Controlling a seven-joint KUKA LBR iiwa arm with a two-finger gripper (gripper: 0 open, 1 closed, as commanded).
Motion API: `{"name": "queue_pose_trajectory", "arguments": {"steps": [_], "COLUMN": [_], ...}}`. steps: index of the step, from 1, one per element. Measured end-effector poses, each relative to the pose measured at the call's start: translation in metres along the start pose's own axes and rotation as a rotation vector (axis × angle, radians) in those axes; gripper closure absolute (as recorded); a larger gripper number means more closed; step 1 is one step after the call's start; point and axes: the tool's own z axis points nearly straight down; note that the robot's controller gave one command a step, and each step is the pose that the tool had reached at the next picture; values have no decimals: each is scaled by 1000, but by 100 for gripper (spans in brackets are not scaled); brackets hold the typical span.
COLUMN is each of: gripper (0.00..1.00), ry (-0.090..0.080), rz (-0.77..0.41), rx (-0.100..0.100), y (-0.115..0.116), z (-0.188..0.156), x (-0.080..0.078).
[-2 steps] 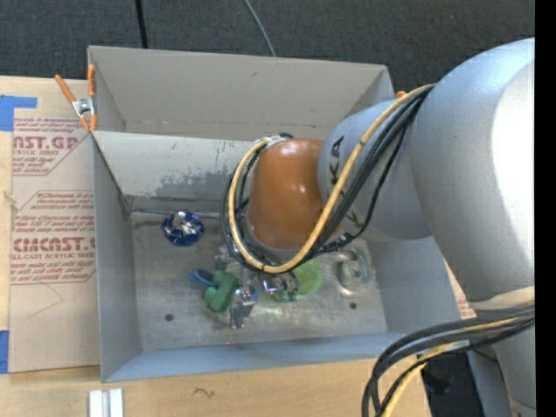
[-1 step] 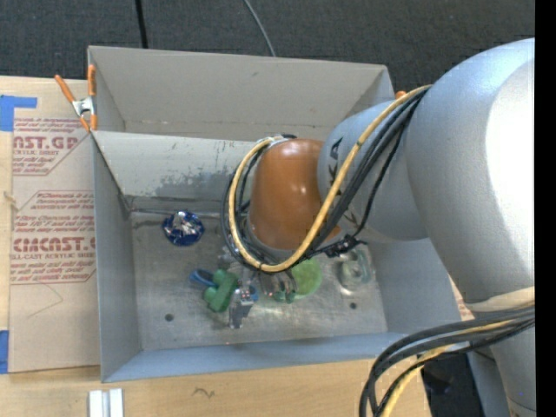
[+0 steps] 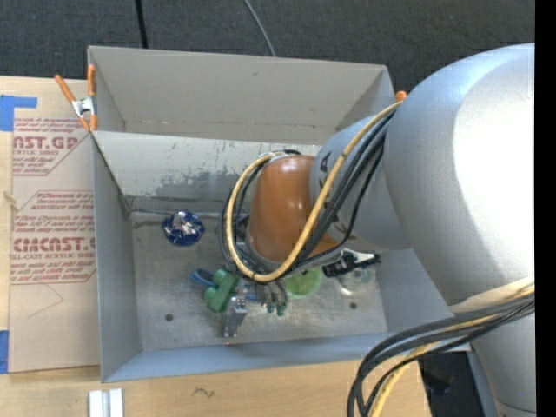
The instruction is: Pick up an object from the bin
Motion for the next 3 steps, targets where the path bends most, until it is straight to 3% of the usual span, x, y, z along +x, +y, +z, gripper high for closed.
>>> {"name": "queue_pose_trajectory", "arguments": {"steps": [1,2,3], "gripper": [0,100,100], "ry": [3,6,0], "rz": [-1,-1,-2], "rx": [1,1,0], "y": [1,1,2], "z": [-1,-3,-59], "x": [-1,-1,-2]}}
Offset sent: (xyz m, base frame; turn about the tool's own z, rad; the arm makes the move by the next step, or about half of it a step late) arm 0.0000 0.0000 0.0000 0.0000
